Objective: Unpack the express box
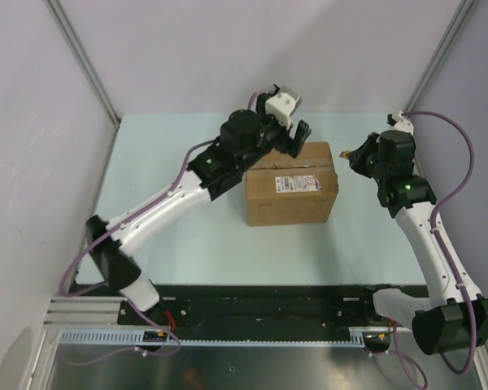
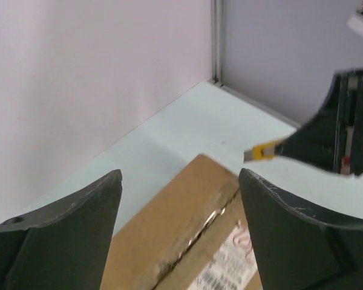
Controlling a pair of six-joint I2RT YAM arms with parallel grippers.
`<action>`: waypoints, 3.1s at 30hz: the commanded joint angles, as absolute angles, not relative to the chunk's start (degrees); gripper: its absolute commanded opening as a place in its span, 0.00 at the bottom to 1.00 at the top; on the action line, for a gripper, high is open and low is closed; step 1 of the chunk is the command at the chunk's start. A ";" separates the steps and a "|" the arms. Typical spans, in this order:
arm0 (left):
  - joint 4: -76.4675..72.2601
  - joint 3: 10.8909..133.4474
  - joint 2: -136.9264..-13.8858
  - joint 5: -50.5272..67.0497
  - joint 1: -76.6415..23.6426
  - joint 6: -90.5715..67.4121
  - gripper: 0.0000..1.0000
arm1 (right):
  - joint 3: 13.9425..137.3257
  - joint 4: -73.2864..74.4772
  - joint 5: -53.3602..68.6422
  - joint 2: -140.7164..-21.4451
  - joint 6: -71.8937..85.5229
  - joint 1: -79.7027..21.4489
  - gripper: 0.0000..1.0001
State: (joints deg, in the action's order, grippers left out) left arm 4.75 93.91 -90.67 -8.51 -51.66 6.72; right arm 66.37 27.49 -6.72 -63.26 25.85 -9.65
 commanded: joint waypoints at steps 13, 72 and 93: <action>2.37 108.19 -113.81 13.01 -42.36 -16.43 0.66 | 63.55 16.96 0.88 -66.97 24.61 -8.09 0.00; 30.59 113.03 -126.74 1.93 -45.79 -21.53 0.61 | 58.62 33.32 -14.58 -55.02 20.47 -18.46 0.00; 30.67 111.88 -125.60 1.85 -46.06 -20.65 0.61 | 61.96 22.24 -20.21 -55.55 24.79 -16.79 0.00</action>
State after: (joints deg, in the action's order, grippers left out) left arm 19.64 114.67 -122.87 2.72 -45.84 -20.47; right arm 59.37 27.49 -14.22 -58.37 24.05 -17.26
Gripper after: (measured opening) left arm 0.606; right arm 0.148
